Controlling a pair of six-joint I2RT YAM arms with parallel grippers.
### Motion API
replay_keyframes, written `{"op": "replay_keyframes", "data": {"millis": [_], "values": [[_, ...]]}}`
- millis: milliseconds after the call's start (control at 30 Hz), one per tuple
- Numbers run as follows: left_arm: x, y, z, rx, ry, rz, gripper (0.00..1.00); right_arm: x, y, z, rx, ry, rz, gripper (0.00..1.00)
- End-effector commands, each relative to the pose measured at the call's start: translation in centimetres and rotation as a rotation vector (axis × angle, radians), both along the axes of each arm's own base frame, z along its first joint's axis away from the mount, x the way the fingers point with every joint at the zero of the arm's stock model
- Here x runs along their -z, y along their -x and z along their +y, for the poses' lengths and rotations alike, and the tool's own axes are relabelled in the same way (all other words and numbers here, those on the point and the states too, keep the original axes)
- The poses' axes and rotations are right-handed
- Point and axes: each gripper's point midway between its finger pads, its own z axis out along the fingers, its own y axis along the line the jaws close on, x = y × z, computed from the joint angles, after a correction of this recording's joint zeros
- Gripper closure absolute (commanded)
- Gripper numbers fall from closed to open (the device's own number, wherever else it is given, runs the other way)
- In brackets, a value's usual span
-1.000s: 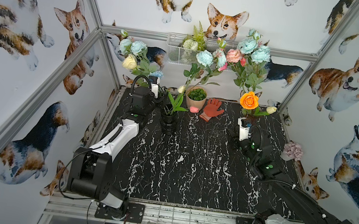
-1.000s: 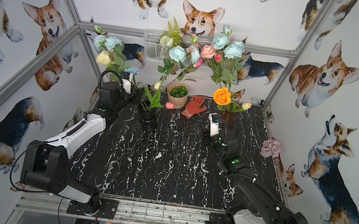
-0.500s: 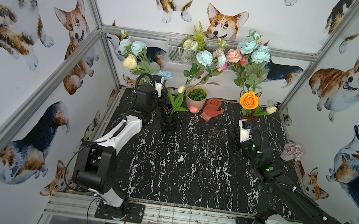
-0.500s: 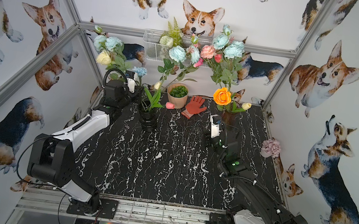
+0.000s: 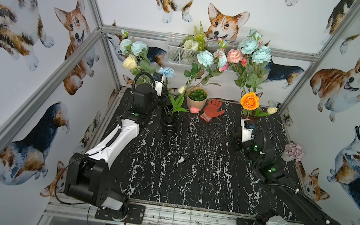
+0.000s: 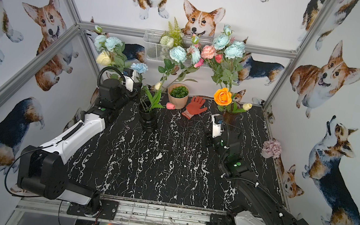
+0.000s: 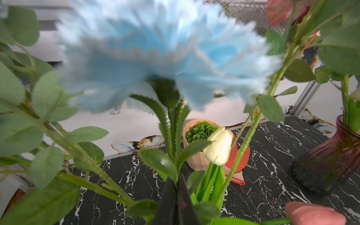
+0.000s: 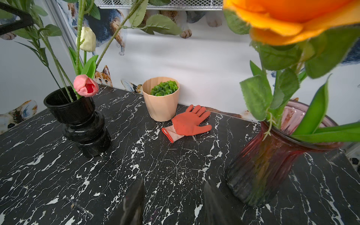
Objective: Pick out blue flowers from the vase
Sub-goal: Pick up the flower from the vase.
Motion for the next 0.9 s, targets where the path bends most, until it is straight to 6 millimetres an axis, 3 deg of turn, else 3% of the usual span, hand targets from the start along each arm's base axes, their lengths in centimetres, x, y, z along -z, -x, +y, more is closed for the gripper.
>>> {"op": "replay_keyframes", "data": {"millis": [0, 233, 333, 433, 667, 767, 867], "values": [[-2.5, 1.2, 0.3, -0.002, -0.02, -0.066, 1.0, -1.6, 0.4, 0.5, -0.035, -0.013, -0.018, 0.49], [-9.6, 5.6, -0.3, 0.069, -0.04, -0.196, 1.0, -6.9, 2.7, 2.6, -0.203, -0.009, -0.063, 0.5], [-11.7, 7.4, -1.1, 0.138, -0.049, -0.216, 1.0, -9.4, 3.8, 3.3, -0.263, -0.014, -0.086, 0.51], [-13.9, 10.6, -2.9, 0.265, -0.055, -0.248, 1.0, -11.5, 5.0, 4.3, -0.308, 0.023, -0.117, 0.51], [-15.3, 14.5, -6.2, 0.449, -0.063, -0.232, 1.0, -15.8, 8.2, 6.3, -0.442, -0.012, -0.187, 0.48], [-14.7, 16.4, -8.3, 0.539, -0.105, -0.186, 1.0, -17.1, 9.5, 6.8, -0.482, -0.029, -0.21, 0.48], [-12.8, 16.8, -9.4, 0.556, -0.165, -0.119, 1.0, -17.2, 10.8, 7.0, -0.513, 0.016, -0.222, 0.48]]}}
